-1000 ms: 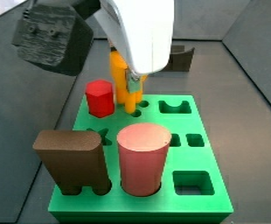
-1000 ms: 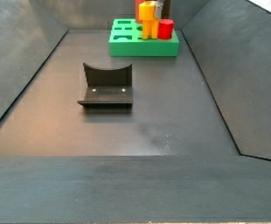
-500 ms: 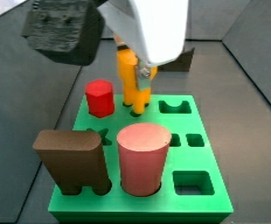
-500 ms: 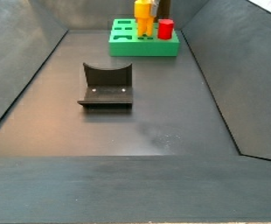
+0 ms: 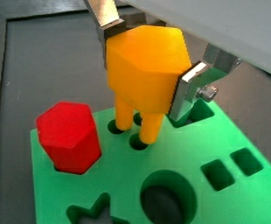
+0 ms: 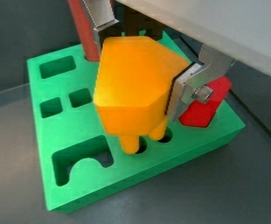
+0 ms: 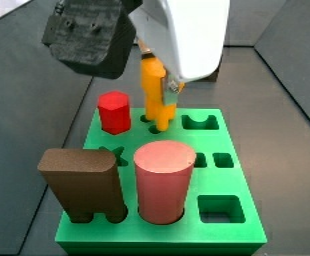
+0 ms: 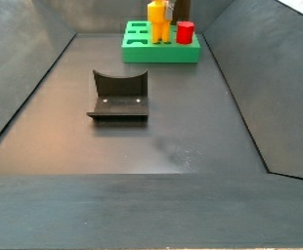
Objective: Pick up the 3 prong object. Move up. Rotate the 3 prong object. Place the 3 prong object on the fixture. Regrasp the 3 prong object. Move to above the board. Insert the 3 prong object.
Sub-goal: Insert the 3 prong object.
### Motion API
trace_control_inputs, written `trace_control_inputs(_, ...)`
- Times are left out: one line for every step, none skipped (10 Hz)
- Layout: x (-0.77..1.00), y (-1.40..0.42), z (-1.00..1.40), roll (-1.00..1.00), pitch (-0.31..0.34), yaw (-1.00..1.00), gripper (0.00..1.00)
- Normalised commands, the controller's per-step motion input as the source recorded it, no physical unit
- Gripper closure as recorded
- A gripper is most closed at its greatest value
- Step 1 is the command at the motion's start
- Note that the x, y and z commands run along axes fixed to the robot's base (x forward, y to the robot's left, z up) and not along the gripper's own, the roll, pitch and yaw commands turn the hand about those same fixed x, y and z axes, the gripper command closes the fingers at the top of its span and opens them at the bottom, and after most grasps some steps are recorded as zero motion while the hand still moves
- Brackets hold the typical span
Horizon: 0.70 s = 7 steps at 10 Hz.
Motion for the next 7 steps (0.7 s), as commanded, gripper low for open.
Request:
trace_control_inputs(-0.28, 0.0, -0.16, -0.15, 0.0, -0.26, 1.0)
trace_control_inputs(-0.19, 0.0, -0.15, -0.18, 0.0, -0.2, 1.0)
trace_control_inputs(-0.19, 0.0, -0.14, -0.16, 0.0, -0.15, 1.0)
trace_control_inputs(-0.19, 0.0, -0.07, -0.17, 0.0, -0.11, 1.0)
trace_control_inputs(0.0, 0.02, 0.0, -0.17, 0.0, -0.05, 1.0)
trace_control_inputs(0.07, 0.04, 0.0, -0.11, 0.021, 0.0, 1.0)
trace_control_inputs(0.1, 0.05, 0.08, -0.05, 0.053, 0.0, 1.0)
